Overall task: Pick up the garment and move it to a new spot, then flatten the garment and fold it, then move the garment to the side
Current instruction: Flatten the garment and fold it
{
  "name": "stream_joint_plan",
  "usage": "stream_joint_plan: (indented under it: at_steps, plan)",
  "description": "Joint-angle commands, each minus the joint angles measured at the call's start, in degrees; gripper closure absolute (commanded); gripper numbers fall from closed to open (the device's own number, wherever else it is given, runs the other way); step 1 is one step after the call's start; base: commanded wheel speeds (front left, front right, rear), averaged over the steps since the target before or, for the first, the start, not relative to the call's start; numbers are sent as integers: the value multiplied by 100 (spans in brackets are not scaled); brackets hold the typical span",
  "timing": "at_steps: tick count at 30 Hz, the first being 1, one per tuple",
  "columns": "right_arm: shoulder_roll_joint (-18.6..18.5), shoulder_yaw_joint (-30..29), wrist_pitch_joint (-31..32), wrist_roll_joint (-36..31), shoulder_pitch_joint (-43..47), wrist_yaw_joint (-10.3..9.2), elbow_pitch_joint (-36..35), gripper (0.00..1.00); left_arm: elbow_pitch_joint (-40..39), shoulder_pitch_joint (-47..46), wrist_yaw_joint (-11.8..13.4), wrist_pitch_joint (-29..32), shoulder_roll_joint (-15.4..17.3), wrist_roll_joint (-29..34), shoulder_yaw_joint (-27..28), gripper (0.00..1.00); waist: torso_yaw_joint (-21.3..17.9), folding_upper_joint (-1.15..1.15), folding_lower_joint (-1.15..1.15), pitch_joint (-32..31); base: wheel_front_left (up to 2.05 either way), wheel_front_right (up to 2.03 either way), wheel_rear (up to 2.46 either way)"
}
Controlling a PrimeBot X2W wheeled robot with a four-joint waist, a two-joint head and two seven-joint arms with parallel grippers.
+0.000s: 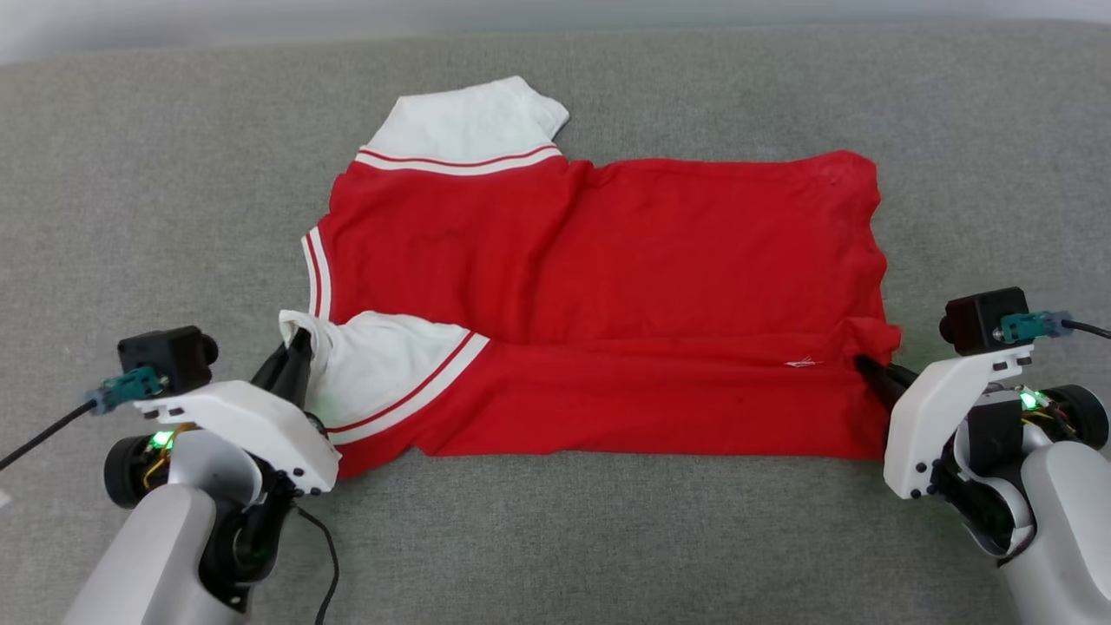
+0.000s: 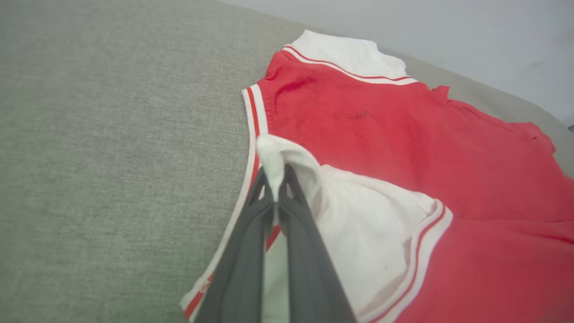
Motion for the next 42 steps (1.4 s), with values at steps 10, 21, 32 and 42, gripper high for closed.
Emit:
stream_joint_plan:
  at_steps: [10,21,32,42]
  plan:
    - [-43,635,-1000,392,-302,-4,701,0,1264,-403,-588,-178,-154,-251,-58,0,-145,0,-1,-73,0,0,0]
    - [-157,422,-2819,323,319,-3,-45,0,566,64,-594,275,495,-282,-22,0,-274,0,-1,-810,0,0,0]
    - [434,-478,-3025,-427,1084,-3,-1740,0,-717,406,-188,2879,1613,-1002,-159,0,-564,0,-1,-646,0,0,0]
    - [818,-545,-2970,-649,1261,-3,-2286,0,-317,868,57,3703,1605,-1468,-351,57,-852,0,-1,-178,0,0,0]
